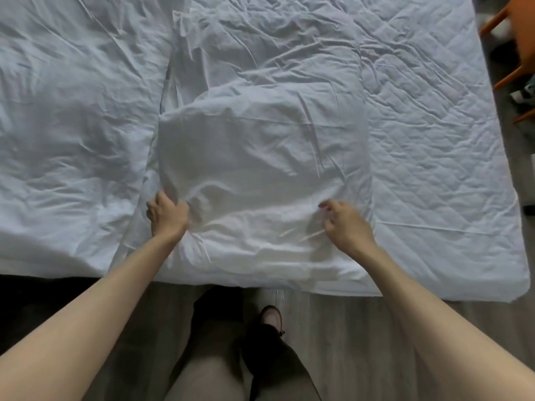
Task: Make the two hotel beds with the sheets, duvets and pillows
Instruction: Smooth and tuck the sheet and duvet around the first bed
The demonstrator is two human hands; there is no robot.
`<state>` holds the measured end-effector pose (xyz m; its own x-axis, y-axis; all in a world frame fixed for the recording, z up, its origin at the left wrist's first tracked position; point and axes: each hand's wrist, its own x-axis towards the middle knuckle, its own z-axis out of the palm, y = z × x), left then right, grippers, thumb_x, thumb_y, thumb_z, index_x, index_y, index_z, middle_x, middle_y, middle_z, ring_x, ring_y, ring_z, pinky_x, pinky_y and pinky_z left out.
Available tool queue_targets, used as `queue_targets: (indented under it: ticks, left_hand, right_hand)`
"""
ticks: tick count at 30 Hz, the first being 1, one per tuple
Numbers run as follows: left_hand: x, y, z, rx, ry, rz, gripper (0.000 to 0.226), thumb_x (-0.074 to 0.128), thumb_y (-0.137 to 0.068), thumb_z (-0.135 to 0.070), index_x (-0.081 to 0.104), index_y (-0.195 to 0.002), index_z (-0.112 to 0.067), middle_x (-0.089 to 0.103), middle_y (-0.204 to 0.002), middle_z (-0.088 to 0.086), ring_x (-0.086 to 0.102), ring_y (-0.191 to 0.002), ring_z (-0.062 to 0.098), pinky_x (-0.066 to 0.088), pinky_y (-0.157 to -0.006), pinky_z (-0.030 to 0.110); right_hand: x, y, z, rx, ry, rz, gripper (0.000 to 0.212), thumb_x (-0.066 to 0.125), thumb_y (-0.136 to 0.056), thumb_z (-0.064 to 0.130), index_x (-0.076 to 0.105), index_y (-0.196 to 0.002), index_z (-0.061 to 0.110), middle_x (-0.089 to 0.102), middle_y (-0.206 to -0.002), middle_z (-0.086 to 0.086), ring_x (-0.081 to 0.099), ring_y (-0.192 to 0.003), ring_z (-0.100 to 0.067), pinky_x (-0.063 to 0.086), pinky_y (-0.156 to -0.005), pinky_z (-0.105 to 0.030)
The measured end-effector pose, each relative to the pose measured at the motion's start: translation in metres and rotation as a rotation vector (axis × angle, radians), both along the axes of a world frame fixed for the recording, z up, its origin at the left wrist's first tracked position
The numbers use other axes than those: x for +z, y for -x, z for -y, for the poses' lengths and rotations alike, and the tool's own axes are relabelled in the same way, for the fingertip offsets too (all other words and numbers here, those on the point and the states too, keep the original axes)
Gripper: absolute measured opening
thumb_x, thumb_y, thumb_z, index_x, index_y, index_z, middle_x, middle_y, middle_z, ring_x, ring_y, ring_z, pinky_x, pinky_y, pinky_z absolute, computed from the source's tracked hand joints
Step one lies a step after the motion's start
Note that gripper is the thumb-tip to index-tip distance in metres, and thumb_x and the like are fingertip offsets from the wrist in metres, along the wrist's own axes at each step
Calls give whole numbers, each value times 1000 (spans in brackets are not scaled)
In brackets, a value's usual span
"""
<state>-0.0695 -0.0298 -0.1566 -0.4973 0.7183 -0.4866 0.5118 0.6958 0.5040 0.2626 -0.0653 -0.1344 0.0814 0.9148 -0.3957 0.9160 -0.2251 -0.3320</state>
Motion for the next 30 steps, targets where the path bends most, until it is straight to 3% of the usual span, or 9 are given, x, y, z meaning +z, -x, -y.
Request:
queue_targets:
  ticks: [4,7,11,14,17,20,24,26,30]
  left_hand:
    - [24,17,-82,117,-153,27,49,36,-97,-27,38,-145,-14,36,-146,21,36,-133,37,30,-110,42]
    - [30,27,-150,29,-192,44,49,34,-98,-35,42,-143,-15,41,-144,19,39,-131,36,33,-107,43]
    - [15,25,-224,-207,-151,45,57,41,-97,-43,35,-146,-14,40,-146,19,39,-132,37,33,-107,43]
    - [-13,22,-264,-264,-34,122,79,53,-91,-54,22,-152,-14,35,-151,18,36,-136,37,30,-112,42]
    - [-40,15,-293,-146,28,209,98,64,-82,-58,8,-154,-22,22,-156,18,24,-142,36,23,-116,45]
    - [-55,-2,-311,-1,27,284,105,72,-79,-52,10,-153,-14,22,-156,17,26,-142,32,27,-115,41]
    - [-64,-22,-334,-16,-135,241,42,60,-94,-32,56,-120,0,62,-120,19,61,-109,31,47,-87,33]
    - [-45,-30,-355,-123,-234,129,34,52,-98,-31,61,-112,-2,66,-112,21,63,-104,34,47,-86,37]
    - [25,-45,-420,-319,-507,-53,41,48,-99,-35,59,-120,-2,62,-119,25,58,-111,39,42,-88,39]
  right_hand:
    - [14,26,-69,-116,-193,-128,52,53,-86,7,48,-137,18,46,-138,-11,45,-123,-33,39,-102,-43]
    - [23,37,-124,-168,-232,-120,54,52,-91,13,41,-143,21,38,-146,-11,36,-132,-34,26,-108,-40]
    - [24,42,-177,-233,-151,-89,54,47,-98,26,30,-148,34,16,-159,-8,21,-141,-36,23,-112,-47]
    - [10,38,-207,-245,-70,-89,56,46,-99,36,22,-150,42,7,-162,-6,14,-144,-36,19,-114,-54]
    - [-13,31,-229,-254,2,-85,61,46,-97,45,16,-150,47,1,-163,-6,4,-147,-37,11,-116,-55]
    - [-28,33,-246,-283,70,-19,61,44,-96,52,12,-147,54,-7,-163,4,-9,-148,-34,7,-110,-69]
    - [-36,39,-269,-309,85,15,58,41,-97,54,11,-146,57,-15,-161,10,-19,-146,-32,-4,-105,-74]
    - [-36,40,-280,-299,101,30,59,40,-97,54,7,-146,58,-16,-161,10,-21,-146,-32,-6,-105,-74]
    - [-30,42,-303,-274,81,35,58,39,-97,52,5,-145,60,-14,-162,10,-18,-147,-32,-6,-107,-73]
